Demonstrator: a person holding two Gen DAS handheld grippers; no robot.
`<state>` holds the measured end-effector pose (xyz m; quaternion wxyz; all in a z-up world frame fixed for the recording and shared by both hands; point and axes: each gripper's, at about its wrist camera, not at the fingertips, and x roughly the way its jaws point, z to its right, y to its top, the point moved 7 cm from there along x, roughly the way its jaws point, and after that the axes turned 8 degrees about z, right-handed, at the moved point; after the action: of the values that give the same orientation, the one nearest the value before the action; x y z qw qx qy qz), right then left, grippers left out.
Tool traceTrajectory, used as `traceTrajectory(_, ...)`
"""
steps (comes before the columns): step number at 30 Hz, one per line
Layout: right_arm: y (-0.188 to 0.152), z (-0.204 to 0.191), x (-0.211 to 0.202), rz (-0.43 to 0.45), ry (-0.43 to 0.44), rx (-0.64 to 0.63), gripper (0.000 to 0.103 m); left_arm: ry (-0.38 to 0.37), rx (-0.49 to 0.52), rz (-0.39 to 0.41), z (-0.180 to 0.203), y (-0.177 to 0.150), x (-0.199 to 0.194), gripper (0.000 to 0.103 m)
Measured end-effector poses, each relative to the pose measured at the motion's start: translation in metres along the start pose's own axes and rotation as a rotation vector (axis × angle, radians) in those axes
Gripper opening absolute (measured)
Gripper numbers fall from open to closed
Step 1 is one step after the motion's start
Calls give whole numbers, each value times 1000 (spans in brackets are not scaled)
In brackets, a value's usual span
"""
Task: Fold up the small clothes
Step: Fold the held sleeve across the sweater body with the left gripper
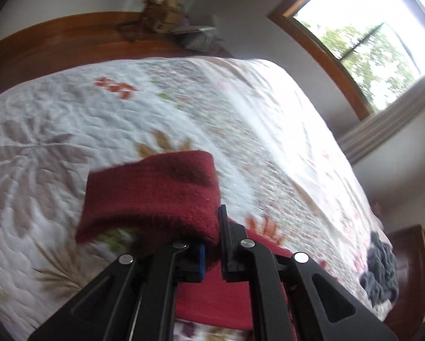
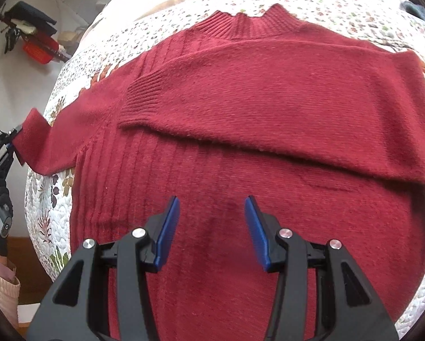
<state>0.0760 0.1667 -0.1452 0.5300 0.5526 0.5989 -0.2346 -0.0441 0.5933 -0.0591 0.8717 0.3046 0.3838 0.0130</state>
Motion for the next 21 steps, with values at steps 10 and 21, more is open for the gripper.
traceTrajectory(10,-6,36,-21,29,-12,64,47,-174,146,-113,123,-86,14,7)
traceTrajectory(21,-15,82,-43,60,-23,139,47,-291,197,-204,220,-179,36,7)
